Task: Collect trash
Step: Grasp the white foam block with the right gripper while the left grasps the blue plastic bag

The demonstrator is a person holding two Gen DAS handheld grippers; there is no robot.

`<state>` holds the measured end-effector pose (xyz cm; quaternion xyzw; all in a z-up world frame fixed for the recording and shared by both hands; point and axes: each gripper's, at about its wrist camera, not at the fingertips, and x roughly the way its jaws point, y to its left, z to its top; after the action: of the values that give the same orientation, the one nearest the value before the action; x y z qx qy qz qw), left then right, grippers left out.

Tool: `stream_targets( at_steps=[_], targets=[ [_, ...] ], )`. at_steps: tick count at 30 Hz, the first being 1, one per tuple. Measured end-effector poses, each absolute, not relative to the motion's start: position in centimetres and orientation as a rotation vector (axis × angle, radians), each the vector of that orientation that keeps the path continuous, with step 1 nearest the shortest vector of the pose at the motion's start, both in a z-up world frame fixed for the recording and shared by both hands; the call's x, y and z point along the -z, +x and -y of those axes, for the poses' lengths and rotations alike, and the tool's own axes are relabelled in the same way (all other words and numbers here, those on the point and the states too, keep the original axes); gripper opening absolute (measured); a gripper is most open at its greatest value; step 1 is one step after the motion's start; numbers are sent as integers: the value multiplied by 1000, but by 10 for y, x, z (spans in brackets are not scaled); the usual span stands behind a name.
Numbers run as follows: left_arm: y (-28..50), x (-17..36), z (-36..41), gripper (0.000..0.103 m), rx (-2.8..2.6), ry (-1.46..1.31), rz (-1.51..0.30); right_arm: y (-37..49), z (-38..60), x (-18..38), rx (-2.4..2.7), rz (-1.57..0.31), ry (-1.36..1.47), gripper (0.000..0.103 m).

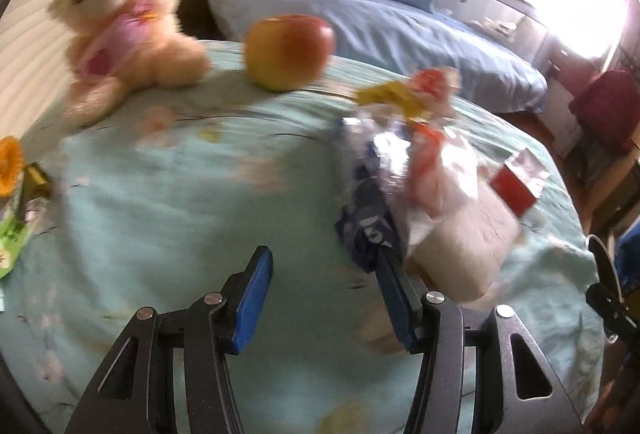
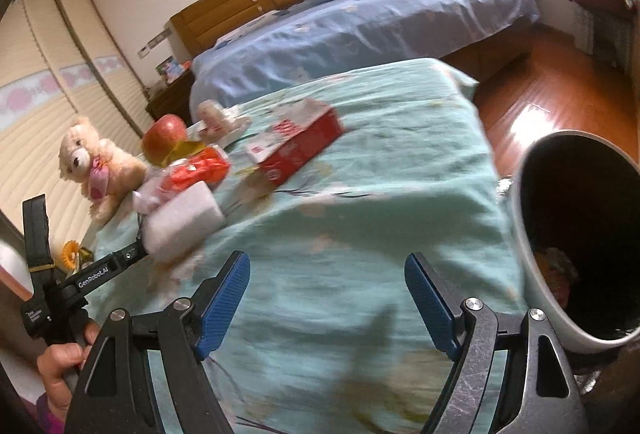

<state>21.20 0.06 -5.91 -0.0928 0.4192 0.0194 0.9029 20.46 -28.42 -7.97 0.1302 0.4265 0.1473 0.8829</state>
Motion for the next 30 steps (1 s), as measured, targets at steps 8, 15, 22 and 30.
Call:
stream_targets(
  at_steps=[8, 15, 22, 30],
  targets=[
    [185, 53, -30, 53, -38, -189, -863, 208, 231, 80, -431, -900, 234, 81],
    [188, 41, -36, 53, 68, -224, -833, 223, 201, 80, -502, -920, 207, 80],
    [210, 48, -31, 53, 121, -200, -842, 241, 187, 79, -508, -912, 201, 72],
    [244, 67, -11, 26, 176, -171, -904, 257, 170, 94, -559, -956, 219, 44]
  ],
)
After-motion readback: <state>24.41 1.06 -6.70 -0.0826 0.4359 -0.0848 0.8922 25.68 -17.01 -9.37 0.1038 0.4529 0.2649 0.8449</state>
